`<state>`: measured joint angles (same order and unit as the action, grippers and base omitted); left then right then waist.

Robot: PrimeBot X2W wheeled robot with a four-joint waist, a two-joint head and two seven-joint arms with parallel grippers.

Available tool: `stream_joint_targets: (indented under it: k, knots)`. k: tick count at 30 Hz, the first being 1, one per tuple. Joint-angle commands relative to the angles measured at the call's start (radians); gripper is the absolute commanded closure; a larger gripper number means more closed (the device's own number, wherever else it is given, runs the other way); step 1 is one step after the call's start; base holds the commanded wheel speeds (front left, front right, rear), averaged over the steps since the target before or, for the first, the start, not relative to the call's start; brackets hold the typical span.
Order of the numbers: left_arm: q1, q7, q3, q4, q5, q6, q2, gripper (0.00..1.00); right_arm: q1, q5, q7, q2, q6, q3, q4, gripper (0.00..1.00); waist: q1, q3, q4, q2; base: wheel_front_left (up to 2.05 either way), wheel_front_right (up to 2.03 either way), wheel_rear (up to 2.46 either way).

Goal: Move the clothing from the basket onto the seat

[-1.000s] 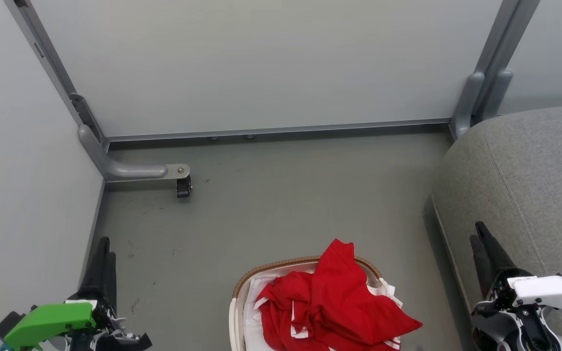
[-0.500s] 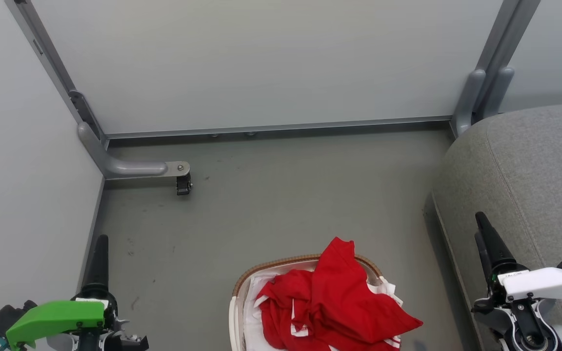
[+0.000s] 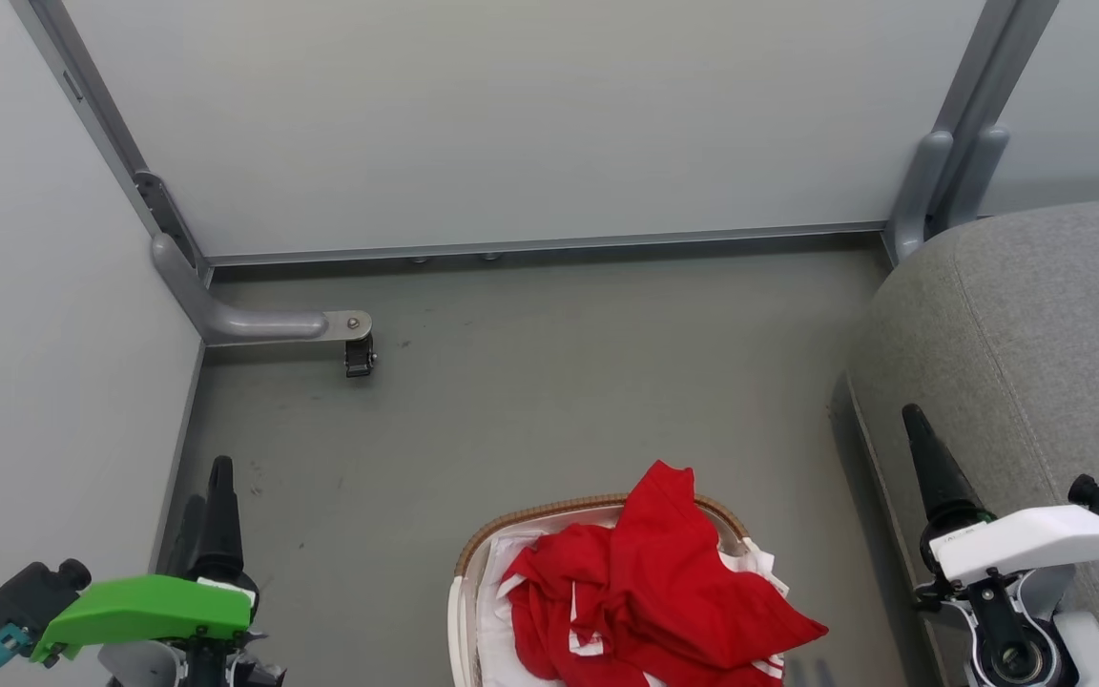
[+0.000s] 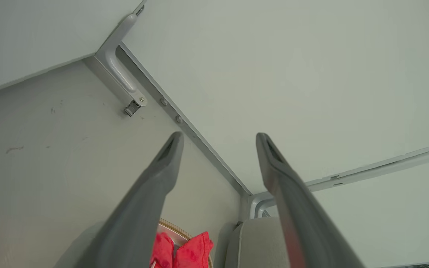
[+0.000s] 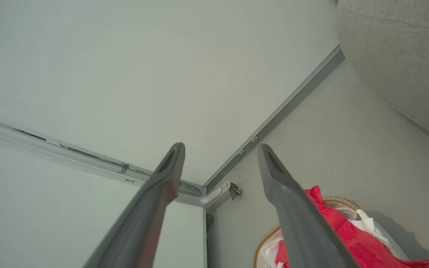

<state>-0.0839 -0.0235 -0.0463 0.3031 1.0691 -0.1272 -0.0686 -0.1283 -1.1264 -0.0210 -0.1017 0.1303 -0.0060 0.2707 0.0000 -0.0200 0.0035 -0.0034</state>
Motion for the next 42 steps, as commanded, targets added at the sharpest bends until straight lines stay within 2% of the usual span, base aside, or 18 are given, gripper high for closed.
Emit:
stream_joint_targets:
  k: [1,12,22,32,42]
  knots:
    - [-0.034,-0.012,0.005,-0.005,-0.050,-0.002,-0.012,0.00,-0.029,0.047,-0.013,-0.013,0.000,0.007,-0.006,0.00,0.0000,0.000,0.000,0.0008,0.00,0.00,0.00]
    - [-0.028,-0.050,0.050,0.011,-0.245,0.013,-0.030,0.00,-0.033,0.234,-0.051,-0.023,0.000,0.039,0.030,0.00,0.0000,-0.002,-0.001,0.0011,0.00,0.00,0.00]
    - [-0.016,-0.082,0.097,0.003,-0.390,0.048,-0.049,0.00,-0.034,0.376,-0.083,-0.030,0.000,0.068,0.057,0.00,0.0000,-0.001,-0.001,0.0014,0.00,0.00,0.00]
    - [-0.006,-0.110,0.137,-0.008,-0.503,0.078,-0.066,0.00,-0.036,0.497,-0.112,-0.034,0.000,0.082,0.076,0.00,0.0000,-0.003,-0.001,0.0017,0.00,0.00,0.00]
    - [0.010,-0.135,0.159,-0.043,-0.596,0.088,-0.073,0.00,-0.032,0.603,-0.138,-0.035,0.000,0.079,0.092,0.00,0.0000,-0.004,0.000,0.0020,0.00,0.00,0.00]
